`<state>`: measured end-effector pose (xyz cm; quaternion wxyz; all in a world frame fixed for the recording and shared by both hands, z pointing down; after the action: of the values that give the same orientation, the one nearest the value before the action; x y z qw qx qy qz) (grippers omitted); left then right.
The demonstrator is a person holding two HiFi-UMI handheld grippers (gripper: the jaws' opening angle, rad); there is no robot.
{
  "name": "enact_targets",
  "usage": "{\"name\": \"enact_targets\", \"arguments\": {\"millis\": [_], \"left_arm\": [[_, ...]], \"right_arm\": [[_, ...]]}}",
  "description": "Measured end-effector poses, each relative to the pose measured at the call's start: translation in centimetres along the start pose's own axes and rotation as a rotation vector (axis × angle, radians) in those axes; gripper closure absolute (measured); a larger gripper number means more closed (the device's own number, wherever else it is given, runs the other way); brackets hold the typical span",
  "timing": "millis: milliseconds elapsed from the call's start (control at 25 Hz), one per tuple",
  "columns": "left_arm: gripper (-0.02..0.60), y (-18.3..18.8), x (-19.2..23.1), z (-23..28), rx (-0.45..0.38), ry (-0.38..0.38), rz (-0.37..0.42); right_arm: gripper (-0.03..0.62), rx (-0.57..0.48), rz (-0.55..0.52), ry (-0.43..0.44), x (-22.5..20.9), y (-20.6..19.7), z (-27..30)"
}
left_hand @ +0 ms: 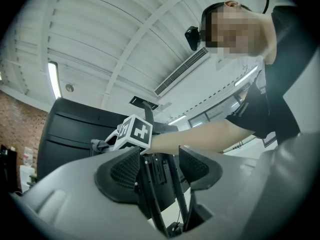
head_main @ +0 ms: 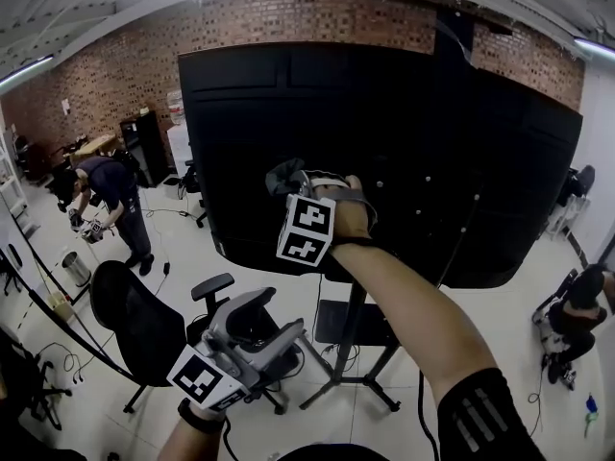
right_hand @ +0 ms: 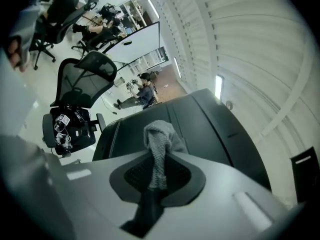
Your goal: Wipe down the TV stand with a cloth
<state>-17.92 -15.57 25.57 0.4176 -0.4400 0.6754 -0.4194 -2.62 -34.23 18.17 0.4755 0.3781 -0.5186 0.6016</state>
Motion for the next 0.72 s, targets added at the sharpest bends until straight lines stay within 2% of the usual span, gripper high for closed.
{"name": "enact_targets", "arguments": {"millis": [160,440,720], "left_arm": [[0.314,0.2,0.6,-1.0,0.006,0.017,0.013],[0.314,-0.6,1.6,-1.5,0.007,0.005,0.011],[0.314,-0.9,0.7,1.2,-0.014,-0.067,-0.001]], "right_arm": [[0.560,0.062,-0.034,0.034,0.5,0.4,2.8],[0.560,0.142,-0.089,0.048,1.6,-1.8,4.0],[0.561,0.203,-0.137,0.037,1.0,-3.6,1.9]]}}
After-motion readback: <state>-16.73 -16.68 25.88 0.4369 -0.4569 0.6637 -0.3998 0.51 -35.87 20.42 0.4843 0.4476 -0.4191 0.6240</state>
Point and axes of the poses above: the fingertips, and each gripper's own axes: z forward along the fingers, x to its left, y out of its top, the point moved 10 cm from there along -z, backward along the fingers, and after that the axes turned 4 degrees about -y, right-handed, at the moved point
